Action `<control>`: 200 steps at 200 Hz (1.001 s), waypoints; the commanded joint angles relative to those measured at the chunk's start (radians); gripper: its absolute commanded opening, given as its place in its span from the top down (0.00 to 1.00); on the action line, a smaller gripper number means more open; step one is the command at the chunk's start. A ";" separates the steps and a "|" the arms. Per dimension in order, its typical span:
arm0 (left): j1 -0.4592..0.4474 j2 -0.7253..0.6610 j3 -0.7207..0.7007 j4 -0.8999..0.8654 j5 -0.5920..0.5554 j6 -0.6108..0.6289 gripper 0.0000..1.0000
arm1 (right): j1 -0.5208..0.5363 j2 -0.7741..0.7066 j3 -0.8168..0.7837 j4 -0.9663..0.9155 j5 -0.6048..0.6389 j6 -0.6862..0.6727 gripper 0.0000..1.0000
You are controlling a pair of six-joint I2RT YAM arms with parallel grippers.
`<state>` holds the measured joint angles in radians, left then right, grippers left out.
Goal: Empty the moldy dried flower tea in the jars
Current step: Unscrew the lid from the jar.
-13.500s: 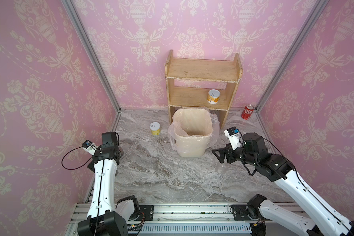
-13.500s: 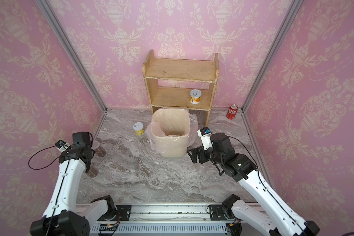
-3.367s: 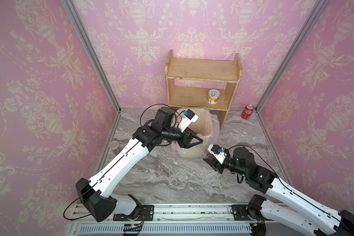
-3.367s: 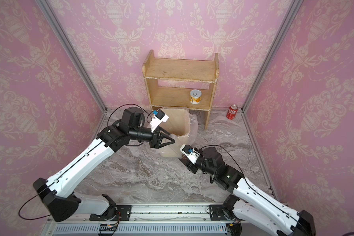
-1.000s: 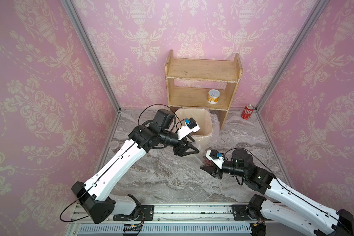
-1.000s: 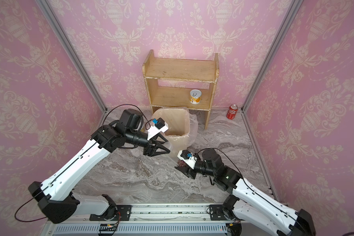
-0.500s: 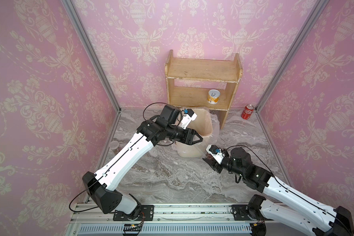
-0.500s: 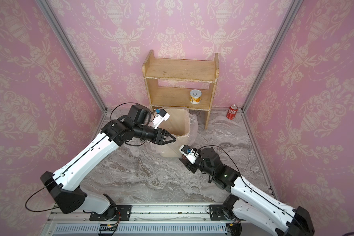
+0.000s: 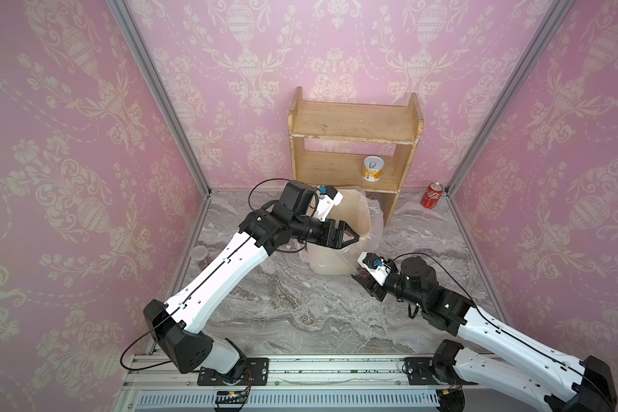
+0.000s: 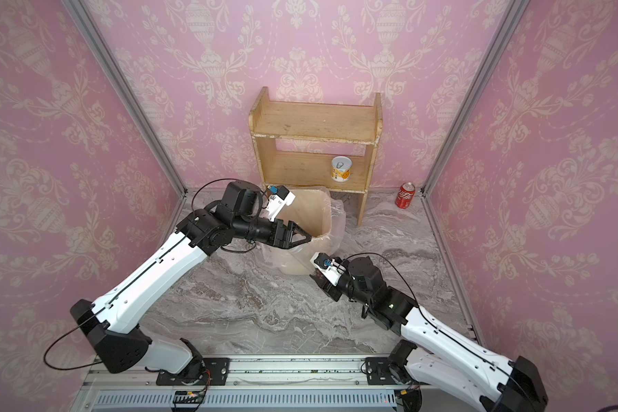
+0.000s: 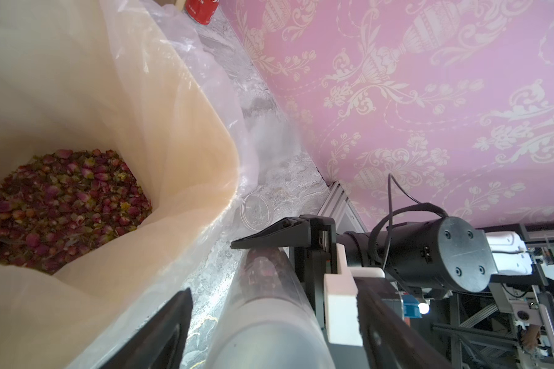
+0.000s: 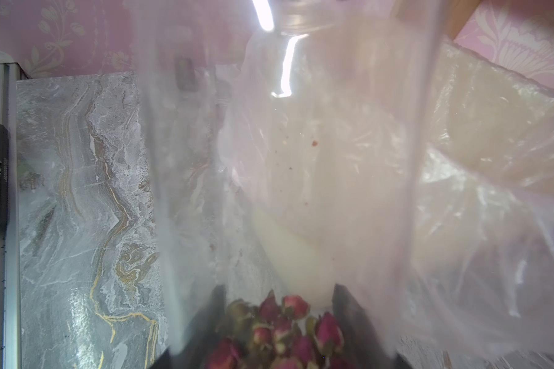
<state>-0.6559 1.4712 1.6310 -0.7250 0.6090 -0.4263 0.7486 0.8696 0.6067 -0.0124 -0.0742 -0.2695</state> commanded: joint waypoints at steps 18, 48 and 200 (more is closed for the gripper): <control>0.003 -0.065 -0.002 -0.010 0.132 0.257 0.07 | 0.004 -0.049 -0.022 0.070 -0.055 0.034 0.71; 0.037 -0.088 0.020 -0.139 0.243 0.534 0.01 | 0.002 -0.068 -0.031 0.066 -0.112 0.050 0.71; 0.058 -0.103 -0.034 -0.228 0.361 0.795 0.21 | 0.003 -0.058 -0.014 0.042 -0.320 0.109 0.69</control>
<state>-0.6041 1.3670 1.6070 -0.9489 0.9340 0.3511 0.7486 0.8196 0.5823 0.0181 -0.3717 -0.1799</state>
